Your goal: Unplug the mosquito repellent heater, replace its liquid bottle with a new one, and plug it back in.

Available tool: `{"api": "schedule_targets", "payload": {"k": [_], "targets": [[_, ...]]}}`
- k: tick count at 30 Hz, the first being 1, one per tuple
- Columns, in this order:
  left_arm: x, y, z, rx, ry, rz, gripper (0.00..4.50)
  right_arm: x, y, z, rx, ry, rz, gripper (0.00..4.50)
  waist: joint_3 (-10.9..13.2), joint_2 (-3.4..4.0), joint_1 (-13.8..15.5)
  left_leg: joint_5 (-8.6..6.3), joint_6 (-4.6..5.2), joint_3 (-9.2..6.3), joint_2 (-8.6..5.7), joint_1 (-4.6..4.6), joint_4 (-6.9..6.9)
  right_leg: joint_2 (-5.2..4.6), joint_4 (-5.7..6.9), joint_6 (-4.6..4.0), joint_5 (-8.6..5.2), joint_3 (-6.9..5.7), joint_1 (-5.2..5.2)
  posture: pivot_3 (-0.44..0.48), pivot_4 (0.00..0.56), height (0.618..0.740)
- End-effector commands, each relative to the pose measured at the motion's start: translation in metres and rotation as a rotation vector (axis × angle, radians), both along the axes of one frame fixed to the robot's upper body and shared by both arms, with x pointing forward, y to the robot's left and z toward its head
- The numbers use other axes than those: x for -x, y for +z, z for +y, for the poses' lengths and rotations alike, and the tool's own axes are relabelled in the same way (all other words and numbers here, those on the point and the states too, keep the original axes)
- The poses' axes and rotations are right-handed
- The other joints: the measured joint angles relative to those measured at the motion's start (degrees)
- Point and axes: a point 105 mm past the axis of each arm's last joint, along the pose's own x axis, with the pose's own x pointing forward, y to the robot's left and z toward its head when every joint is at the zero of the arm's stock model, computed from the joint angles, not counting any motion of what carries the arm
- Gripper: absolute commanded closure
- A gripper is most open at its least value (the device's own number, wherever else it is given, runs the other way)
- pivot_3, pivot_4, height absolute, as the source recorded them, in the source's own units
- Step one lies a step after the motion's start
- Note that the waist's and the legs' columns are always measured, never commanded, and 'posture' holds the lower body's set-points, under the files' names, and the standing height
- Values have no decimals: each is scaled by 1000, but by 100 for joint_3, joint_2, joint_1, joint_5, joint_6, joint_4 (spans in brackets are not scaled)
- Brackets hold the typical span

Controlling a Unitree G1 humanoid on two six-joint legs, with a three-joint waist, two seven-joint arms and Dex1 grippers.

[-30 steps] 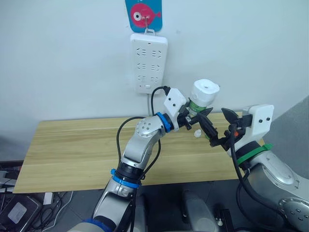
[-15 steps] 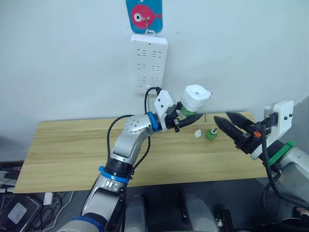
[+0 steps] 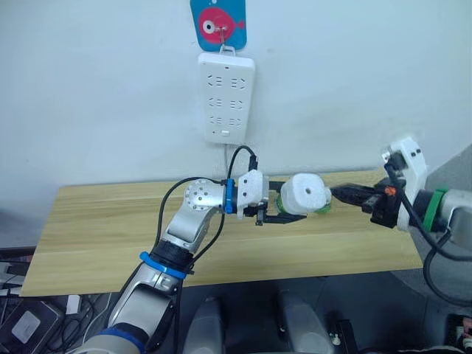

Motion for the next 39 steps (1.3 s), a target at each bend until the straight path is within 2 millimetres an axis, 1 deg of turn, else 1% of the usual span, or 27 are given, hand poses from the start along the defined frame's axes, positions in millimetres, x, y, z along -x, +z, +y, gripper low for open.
{"api": "schedule_targets", "payload": {"k": [1, 5, 9, 10, 12, 14, 16, 17, 18, 20, 22, 23, 24, 26, 29, 31, 33, 36, 39], "targets": [[3, 1, -3, -14, -21, -48, 2214, 1, 10, 14, -22, 75, 17, 4461, 0, 0, -4, 0, 0, 1, 0, 0, 1, 0, 0, 0, 0, 1, 0, -190, 220, 740], [1, 0, -4, -14, -8, -54, 2214, -7, 15, 27, -41, 116, 14, 4461, 0, 0, 20, -2, 4, -1, -1, -3, 3, -3, -3, 0, 0, -1, 0, -184, 223, 740], [-1, 1, -4, -3, 10, -60, 2214, -14, 19, 34, -42, 124, -10, 4461, 0, 0, 44, -7, 11, 0, 1, -5, 8, -4, -3, 0, 0, 0, 0, -184, 223, 740], [-2, 2, -5, 6, 13, -63, 2214, -18, 19, 31, -33, 107, -17, 4461, 0, 0, 50, -7, 12, 1, 1, -5, 10, -4, -3, 0, 0, 1, 0, -179, 227, 740], [-2, 4, -4, 16, 18, -62, 2214, -24, 18, 19, -2, 58, -30, 4461, 0, 0, 87, -8, 14, -1, 2, -5, 12, -4, -3, 0, 0, -1, -1, -179, 227, 740], [-2, 4, -3, 21, 16, -58, 2214, -31, 15, 1, 42, 0, -39, 4461, 0, 0, 112, -9, 15, 0, 1, -8, 15, -6, -2, 0, 0, -1, -1, -180, 232, 740], [-2, 5, -1, 29, 20, -55, 2214, -32, 9, -17, 107, -44, -33, 4461, 0, 0, 128, -10, 17, 0, 0, -9, 16, -8, -4, 0, 0, -1, -1, -181, 232, 740], [-3, 5, 0, 31, 22, -55, 2214, -30, 6, -24, 130, -50, -23, 4461, 0, 0, 129, -13, 21, 2, -1, -9, 17, -9, -4, 0, 0, -1, -1, -181, 232, 740], [-3, 5, 0, 32, 25, -56, 2214, -24, 1, -27, 152, -28, 11, 4461, 0, 0, 122, -14, 24, 3, -1, -10, 17, -10, -5, 0, 0, 0, -1, -184, 236, 740], [-5, 6, 0, 34, 29, -58, 2214, -9, -7, -28, 179, 34, 68, 4461, 0, 1, 120, -16, 27, 3, 1, -9, 18, -9, -4, 0, 0, 2, -2, -187, 239, 740], [-6, 6, -1, 32, 31, -63, 2214, 11, -14, -20, 189, 138, 138, 4461, 0, 0, 117, -18, 31, 2, 6, -8, 18, -5, -4, 0, 0, 0, -2, -187, 239, 740], [-6, 6, -2, 32, 31, -65, 2214, 19, -17, -16, 189, 181, 159, 4461, 0, 1, 111, -19, 32, 2, 6, -8, 18, -4, -3, 0, 0, -1, -2, -187, 239, 740], [-6, 6, -3, 32, 31, -68, 2214, 22, -17, -12, 181, 203, 163, 4461, 0, 1, 99, -19, 32, 1, 6, -7, 18, -4, -3, 0, 0, 0, -2, -187, 239, 740], [-5, 6, -5, 31, 20, -72, 2214, 18, -16, -3, 148, 210, 137, 4461, 0, 0, 83, -19, 32, 2, 8, -5, 20, -2, 0, 0, 0, 3, -2, -193, 241, 740], [-1, 5, -8, 19, -10, -77, 2214, 3, -15, 5, 118, 184, 90, 4461, 0, 0, 74, -19, 32, 5, 6, -3, 26, 0, 5, 0, 0, 5, 0, -193, 241, 740], [2, 3, -8, 3, -29, -73, 2214, -10, -13, 8, 104, 150, 59, 4461, 0, 0, 83, -19, 32, 4, 4, -4, 26, 0, 6, 0, 0, 5, 0, -188, 241, 740], [5, 1, -6, -12, -47, -65, 2214, -16, -10, 10, 93, 135, 42, 4461, 0, 0, 84, -19, 32, 3, 4, -5, 25, 0, 2, 0, 0, 3, -1, -184, 242, 740], [6, -3, -4, -39, -50, -51, 2214, -21, -2, 17, 65, 155, 20, 4461, 1, 0, 92, -19, 32, 3, 4, -8, 22, -3, -5, 0, 0, 2, -1, -178, 244, 740], [5, -5, -3, -49, -37, -35, 2214, -15, 5, 32, 37, 222, 6, 4461, 1, 0, 98, -21, 35, 1, 3, -9, 21, -4, -6, 0, 0, 3, -2, -176, 244, 740]]}}
